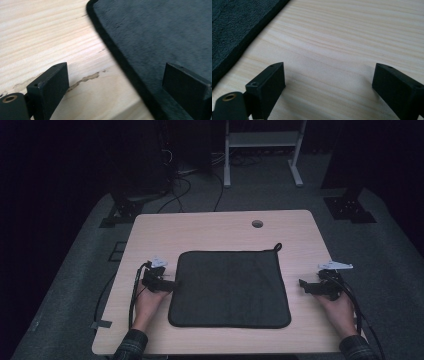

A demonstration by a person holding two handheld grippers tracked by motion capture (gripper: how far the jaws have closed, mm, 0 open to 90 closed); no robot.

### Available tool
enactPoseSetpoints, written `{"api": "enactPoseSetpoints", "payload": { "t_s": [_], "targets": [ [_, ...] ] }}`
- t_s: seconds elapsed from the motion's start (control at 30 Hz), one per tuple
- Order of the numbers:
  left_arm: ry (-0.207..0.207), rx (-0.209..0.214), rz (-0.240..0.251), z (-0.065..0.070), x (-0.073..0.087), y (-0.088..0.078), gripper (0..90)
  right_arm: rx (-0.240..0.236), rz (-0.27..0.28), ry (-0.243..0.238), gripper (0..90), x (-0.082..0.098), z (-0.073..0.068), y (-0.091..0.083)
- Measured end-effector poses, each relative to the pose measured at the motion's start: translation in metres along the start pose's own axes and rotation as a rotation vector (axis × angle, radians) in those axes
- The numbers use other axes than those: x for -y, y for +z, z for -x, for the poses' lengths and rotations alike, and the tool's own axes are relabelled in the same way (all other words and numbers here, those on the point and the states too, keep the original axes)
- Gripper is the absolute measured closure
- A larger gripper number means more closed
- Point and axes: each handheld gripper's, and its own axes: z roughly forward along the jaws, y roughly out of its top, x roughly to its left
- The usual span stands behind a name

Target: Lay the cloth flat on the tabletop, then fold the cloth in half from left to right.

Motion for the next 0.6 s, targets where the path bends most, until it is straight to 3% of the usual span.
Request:
{"api": "enactPoseSetpoints", "payload": {
  "t_s": [0.13,0.27,0.5,0.6],
  "targets": [
    [0.014,-0.026,-0.002,-0.0007,0.0011,0.0011,6.3,-0.003,0.0,-0.003,10.1,0.0,-0.0002,0.0],
    [0.024,-0.023,0.013,-0.0006,0.0026,0.0011,6.4,-0.004,-0.001,-0.005,10.1,0.0,-0.0002,-0.0001],
    [0.05,0.006,0.063,-0.0004,0.0071,-0.0032,25.8,-0.005,-0.001,-0.005,10.1,0.0,-0.0003,-0.0001],
    [0.036,0.004,0.072,-0.0029,0.0077,-0.0057,35.9,-0.005,-0.002,-0.005,10.1,0.0,-0.0003,-0.0001]
  ]
}}
